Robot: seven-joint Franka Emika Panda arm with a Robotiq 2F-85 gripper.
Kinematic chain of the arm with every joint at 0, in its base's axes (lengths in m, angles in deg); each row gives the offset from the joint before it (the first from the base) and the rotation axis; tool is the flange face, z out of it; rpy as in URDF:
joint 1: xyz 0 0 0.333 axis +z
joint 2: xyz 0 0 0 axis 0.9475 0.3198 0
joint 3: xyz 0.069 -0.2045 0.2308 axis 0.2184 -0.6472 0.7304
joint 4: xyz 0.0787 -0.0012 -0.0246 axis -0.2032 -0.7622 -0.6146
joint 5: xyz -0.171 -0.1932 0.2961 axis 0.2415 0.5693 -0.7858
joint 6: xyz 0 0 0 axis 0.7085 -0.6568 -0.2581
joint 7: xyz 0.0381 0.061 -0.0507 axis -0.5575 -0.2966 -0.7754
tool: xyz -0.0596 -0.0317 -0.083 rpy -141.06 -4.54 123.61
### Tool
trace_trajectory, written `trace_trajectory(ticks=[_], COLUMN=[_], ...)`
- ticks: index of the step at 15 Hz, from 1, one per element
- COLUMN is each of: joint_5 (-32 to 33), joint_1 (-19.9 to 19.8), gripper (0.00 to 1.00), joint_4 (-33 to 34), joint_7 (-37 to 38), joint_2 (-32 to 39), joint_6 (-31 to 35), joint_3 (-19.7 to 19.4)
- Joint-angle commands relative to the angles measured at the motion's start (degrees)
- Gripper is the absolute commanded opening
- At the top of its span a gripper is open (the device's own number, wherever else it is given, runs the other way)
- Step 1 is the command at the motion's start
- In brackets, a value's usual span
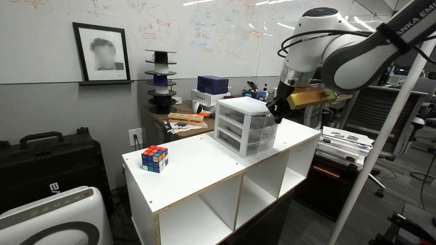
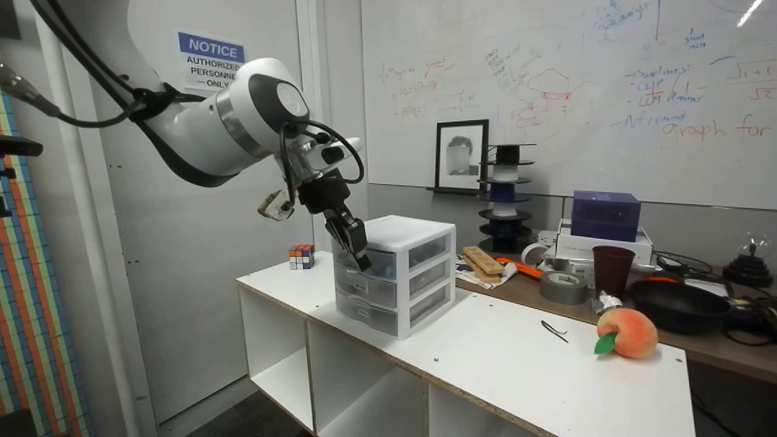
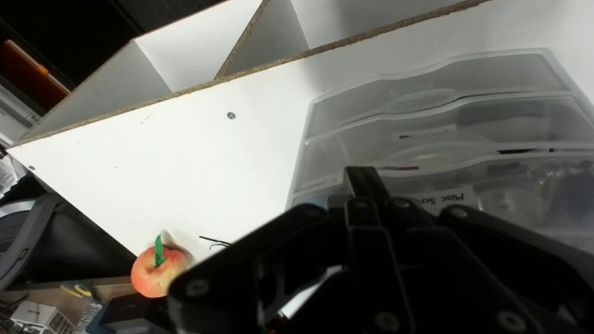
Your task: Pick up the two objects from table, put them in the drawer and close the drawer.
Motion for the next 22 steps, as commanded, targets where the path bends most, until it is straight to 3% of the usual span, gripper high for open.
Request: trace_trajectory(ticks=[1, 8, 11, 13, 14, 19, 20, 21, 22], joint_5=[2.8, 8.1, 5.6, -4.8, -7.4, -25.3, -29.7, -33.9, -37.1], joint_1=[0.6, 0.5, -0.2, -0.5, -2.9, -7.1, -6.6, -1.9, -1.6], gripper=[0.01, 0.01, 0.01, 0.01, 0.01, 0.01, 0.00, 0.00, 0.00], joint_4=[2.8, 3.3, 1.9, 0.0, -2.3, -9.9, -10.2, -10.2, -9.9], joint_7=[2.7, 6.7, 3.3, -8.9, -13.0, -34.8, -39.1, -43.3, -47.4], joint_2=[2.2, 2.6, 2.0, 1.0, -1.1, -12.5, -14.5, -16.7, -19.3], joint_6=[2.3, 3.5, 4.6, 4.3, 3.3, -4.8, -8.3, -12.4, -17.7], joint_3=[-0.6, -0.8, 0.1, 2.9, 6.0, 15.4, 16.0, 11.8, 11.0])
